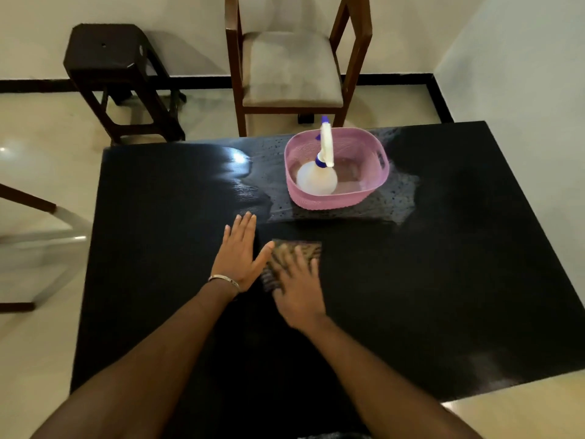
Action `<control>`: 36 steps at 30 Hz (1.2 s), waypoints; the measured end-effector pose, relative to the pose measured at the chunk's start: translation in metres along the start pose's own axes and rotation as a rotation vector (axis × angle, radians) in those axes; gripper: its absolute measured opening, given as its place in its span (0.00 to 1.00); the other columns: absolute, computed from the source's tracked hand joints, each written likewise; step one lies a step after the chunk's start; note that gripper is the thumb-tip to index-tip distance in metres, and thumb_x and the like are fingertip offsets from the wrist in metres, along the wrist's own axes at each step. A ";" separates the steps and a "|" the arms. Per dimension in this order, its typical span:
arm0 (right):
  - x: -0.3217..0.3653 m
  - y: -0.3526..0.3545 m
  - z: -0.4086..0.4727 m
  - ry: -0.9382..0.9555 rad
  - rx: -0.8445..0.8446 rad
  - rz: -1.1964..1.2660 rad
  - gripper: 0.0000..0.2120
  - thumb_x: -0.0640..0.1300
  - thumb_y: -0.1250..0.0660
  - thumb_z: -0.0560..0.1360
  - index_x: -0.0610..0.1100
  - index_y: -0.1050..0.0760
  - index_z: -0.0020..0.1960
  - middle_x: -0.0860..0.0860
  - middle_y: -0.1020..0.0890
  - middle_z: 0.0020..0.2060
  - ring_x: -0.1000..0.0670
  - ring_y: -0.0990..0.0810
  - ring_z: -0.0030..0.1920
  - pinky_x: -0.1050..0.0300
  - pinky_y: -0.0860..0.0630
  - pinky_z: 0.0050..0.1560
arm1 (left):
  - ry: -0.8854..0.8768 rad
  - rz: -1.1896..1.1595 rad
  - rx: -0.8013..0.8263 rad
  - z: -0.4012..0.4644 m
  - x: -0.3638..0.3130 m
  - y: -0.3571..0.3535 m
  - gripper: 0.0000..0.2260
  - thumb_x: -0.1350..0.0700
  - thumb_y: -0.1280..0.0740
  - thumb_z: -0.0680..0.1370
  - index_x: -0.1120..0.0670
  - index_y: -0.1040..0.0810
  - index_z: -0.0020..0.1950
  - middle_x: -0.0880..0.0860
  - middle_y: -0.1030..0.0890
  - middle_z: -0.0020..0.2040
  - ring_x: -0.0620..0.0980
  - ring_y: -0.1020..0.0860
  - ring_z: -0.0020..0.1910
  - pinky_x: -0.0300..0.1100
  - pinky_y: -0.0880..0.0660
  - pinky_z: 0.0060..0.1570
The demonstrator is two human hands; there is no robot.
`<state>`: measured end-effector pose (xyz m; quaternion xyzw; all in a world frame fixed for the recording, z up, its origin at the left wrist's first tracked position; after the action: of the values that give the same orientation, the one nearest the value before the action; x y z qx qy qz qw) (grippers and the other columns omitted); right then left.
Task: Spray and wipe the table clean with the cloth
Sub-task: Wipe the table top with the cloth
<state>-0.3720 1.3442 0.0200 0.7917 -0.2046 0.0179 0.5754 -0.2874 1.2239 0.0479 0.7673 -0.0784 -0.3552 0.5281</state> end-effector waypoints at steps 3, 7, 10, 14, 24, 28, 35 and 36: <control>-0.018 -0.004 -0.011 0.246 0.103 -0.041 0.34 0.52 0.44 0.78 0.57 0.52 0.80 0.55 0.55 0.81 0.50 0.60 0.80 0.41 0.62 0.77 | 0.048 0.019 -0.006 0.010 -0.027 -0.008 0.35 0.35 0.54 0.79 0.55 0.54 0.79 0.51 0.53 0.80 0.48 0.58 0.78 0.49 0.60 0.76; -0.151 0.035 -0.007 0.091 -0.041 0.029 0.36 0.52 0.47 0.72 0.57 0.46 0.80 0.55 0.45 0.80 0.49 0.50 0.80 0.39 0.51 0.77 | 0.097 0.042 -0.027 0.016 -0.059 -0.025 0.36 0.35 0.55 0.78 0.55 0.52 0.79 0.52 0.52 0.80 0.48 0.57 0.78 0.48 0.60 0.76; -0.278 0.076 0.004 -0.162 -0.113 0.013 0.34 0.52 0.48 0.73 0.54 0.44 0.80 0.52 0.43 0.80 0.45 0.45 0.79 0.37 0.47 0.75 | 0.132 0.053 -0.029 0.016 -0.084 -0.040 0.34 0.36 0.52 0.79 0.54 0.52 0.79 0.52 0.52 0.80 0.48 0.57 0.78 0.48 0.59 0.76; -0.410 0.118 0.015 -0.453 -0.151 0.055 0.30 0.50 0.46 0.80 0.54 0.47 0.81 0.49 0.46 0.81 0.43 0.49 0.80 0.35 0.50 0.76 | 0.135 0.052 -0.039 0.012 -0.114 -0.052 0.36 0.34 0.55 0.78 0.54 0.52 0.79 0.52 0.51 0.80 0.48 0.57 0.78 0.48 0.60 0.76; -0.168 0.056 0.008 0.132 0.014 -0.061 0.32 0.52 0.42 0.77 0.52 0.45 0.80 0.49 0.46 0.80 0.42 0.53 0.80 0.35 0.54 0.77 | 0.113 0.041 -0.021 0.031 -0.153 -0.066 0.37 0.34 0.56 0.77 0.55 0.52 0.79 0.53 0.50 0.80 0.49 0.56 0.78 0.48 0.60 0.76; -0.165 0.043 -0.007 0.342 0.089 -0.112 0.33 0.53 0.44 0.78 0.55 0.50 0.81 0.52 0.49 0.81 0.47 0.55 0.80 0.39 0.57 0.78 | 0.105 0.052 -0.025 0.036 -0.150 -0.063 0.36 0.34 0.55 0.77 0.54 0.52 0.79 0.53 0.51 0.80 0.49 0.56 0.78 0.49 0.60 0.76; -0.418 0.111 -0.009 -0.366 -0.165 -0.010 0.31 0.50 0.47 0.78 0.54 0.47 0.81 0.47 0.45 0.80 0.41 0.48 0.79 0.33 0.51 0.76 | 0.169 0.096 -0.029 0.023 -0.118 -0.058 0.37 0.33 0.57 0.77 0.54 0.52 0.79 0.53 0.50 0.80 0.49 0.56 0.78 0.49 0.58 0.77; -0.441 0.115 -0.015 -0.462 -0.160 0.027 0.30 0.50 0.46 0.80 0.53 0.48 0.81 0.46 0.46 0.80 0.41 0.50 0.80 0.32 0.52 0.76 | 0.172 0.084 -0.032 0.020 -0.113 -0.056 0.38 0.32 0.58 0.76 0.54 0.52 0.79 0.52 0.50 0.80 0.49 0.56 0.78 0.49 0.58 0.76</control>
<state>-0.8124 1.4630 0.0127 0.7237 -0.3421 -0.1722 0.5740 -0.3973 1.2886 0.0473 0.7824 -0.0591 -0.2671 0.5594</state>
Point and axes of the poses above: each hand's wrist, its own z-axis towards the middle knuckle, its own y-axis out of the back of the hand, x = y × z, the point moved 7 cm from there along z, towards the middle knuckle
